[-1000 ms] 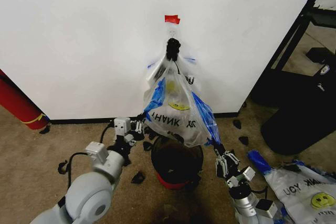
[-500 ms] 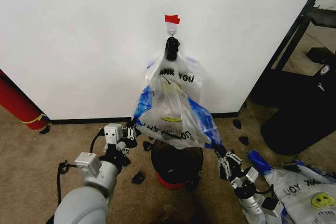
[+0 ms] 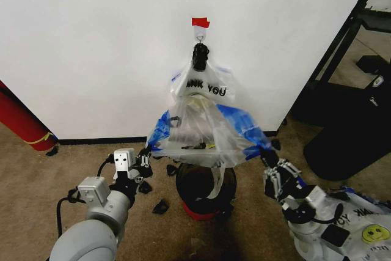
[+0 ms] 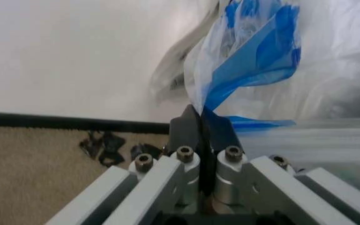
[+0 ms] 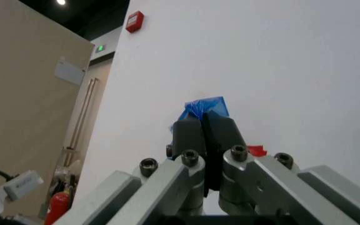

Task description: Pick up the garbage bag from the wall and place it over the trash bin.

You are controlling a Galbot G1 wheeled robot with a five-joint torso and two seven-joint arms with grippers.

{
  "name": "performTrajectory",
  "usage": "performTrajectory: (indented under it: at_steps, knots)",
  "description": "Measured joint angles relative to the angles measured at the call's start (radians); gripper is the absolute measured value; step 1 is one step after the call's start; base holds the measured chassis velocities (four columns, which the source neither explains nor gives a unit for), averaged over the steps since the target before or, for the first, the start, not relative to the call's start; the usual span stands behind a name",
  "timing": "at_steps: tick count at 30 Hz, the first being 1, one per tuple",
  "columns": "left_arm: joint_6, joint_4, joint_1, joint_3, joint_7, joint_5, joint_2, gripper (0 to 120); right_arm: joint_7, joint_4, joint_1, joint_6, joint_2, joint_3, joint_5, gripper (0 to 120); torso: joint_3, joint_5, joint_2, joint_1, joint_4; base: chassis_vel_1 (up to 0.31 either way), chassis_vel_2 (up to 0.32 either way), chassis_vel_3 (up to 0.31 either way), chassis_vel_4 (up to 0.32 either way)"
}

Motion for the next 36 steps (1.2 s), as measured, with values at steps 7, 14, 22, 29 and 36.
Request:
performTrajectory:
  at_steps: [7,14,22,29,36]
  knots:
    - [0.011,0.003,0.008,0.034,-0.018,0.019,-0.003,0,-0.012,-0.113,0.032,0.013,0.009,0.015,-0.02,0,0.0,0.0003,0.0,0.0,0.0,0.0,0.0,0.0,0.0]
    - [0.042,0.004,-0.003,0.054,-0.051,0.075,-0.004,0,0.021,-0.239,0.07,0.037,0.026,-0.035,-0.044,0,0.0,0.0003,0.0,0.0,0.0,0.0,0.0,0.0,0.0]
    - [0.144,0.005,0.016,0.078,-0.084,0.077,0.011,0,0.063,-0.304,0.095,0.032,0.019,-0.075,-0.092,0,0.0,0.0001,0.0,0.0,0.0001,0.0,0.0,0.0,0.0]
    - [0.15,0.005,0.015,0.104,-0.086,0.083,0.016,0,0.071,-0.343,0.088,0.013,0.009,-0.108,-0.138,0,0.0,0.0002,0.0,0.0,0.0001,0.0,0.0,0.0,0.0]
    - [0.143,0.005,0.007,0.076,-0.089,0.075,0.028,0,0.051,-0.205,0.038,0.013,0.005,-0.121,-0.114,0,0.0,0.0001,0.0,0.0,-0.0001,0.0,0.0,0.0,0.0]
